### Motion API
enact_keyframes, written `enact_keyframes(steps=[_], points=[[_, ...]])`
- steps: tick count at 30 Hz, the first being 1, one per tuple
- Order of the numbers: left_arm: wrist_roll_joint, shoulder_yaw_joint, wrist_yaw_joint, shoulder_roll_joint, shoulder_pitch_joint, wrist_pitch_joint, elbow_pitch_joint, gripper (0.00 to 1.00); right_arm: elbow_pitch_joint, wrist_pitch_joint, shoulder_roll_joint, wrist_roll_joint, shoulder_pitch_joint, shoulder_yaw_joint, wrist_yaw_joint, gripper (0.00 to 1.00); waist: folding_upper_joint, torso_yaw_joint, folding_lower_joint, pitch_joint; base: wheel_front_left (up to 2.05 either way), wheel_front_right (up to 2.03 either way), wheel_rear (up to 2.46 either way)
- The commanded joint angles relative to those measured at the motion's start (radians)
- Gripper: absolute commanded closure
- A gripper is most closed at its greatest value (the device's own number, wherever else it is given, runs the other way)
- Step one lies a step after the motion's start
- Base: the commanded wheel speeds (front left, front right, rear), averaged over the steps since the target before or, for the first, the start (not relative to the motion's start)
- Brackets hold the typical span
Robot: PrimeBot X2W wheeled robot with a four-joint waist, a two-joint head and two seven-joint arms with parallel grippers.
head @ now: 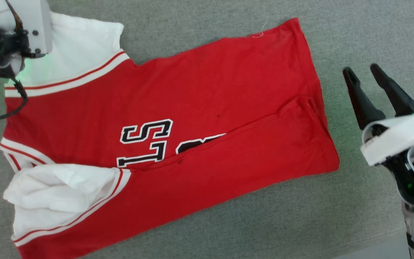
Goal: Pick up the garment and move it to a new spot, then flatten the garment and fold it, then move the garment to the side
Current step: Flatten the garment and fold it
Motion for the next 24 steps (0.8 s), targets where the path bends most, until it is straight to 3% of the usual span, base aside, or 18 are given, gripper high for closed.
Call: enact_keyframes(steps=[1,8,16,24], points=[[0.004,-0.009,-0.011,-0.01,0.007,-0.001,0.016,1.0,0.013,0.034,0.002,0.005,-0.033,0.01,-0.002,0.0,0.0,0.004,0.0,0.004,0.0,0.0,0.0],[0.01,-0.022,-0.022,-0.038,-0.005,0.002,0.041,1.0,0.112,0.193,0.002,0.009,-0.194,0.041,-0.002,0.0,0.0,0.031,0.0,0.011,0.0,0.0,0.0],[0.011,-0.031,-0.024,-0.076,-0.025,-0.001,0.06,1.0,0.357,0.392,-0.01,-0.031,-0.419,0.083,-0.002,0.0,0.0,0.078,0.0,0.021,0.0,0.0,0.0],[0.004,-0.029,-0.028,-0.104,-0.046,-0.018,0.08,1.0,0.611,0.491,-0.001,-0.038,-0.589,0.134,-0.002,0.0,0.0,0.109,0.0,0.027,0.0,0.0,0.0]])
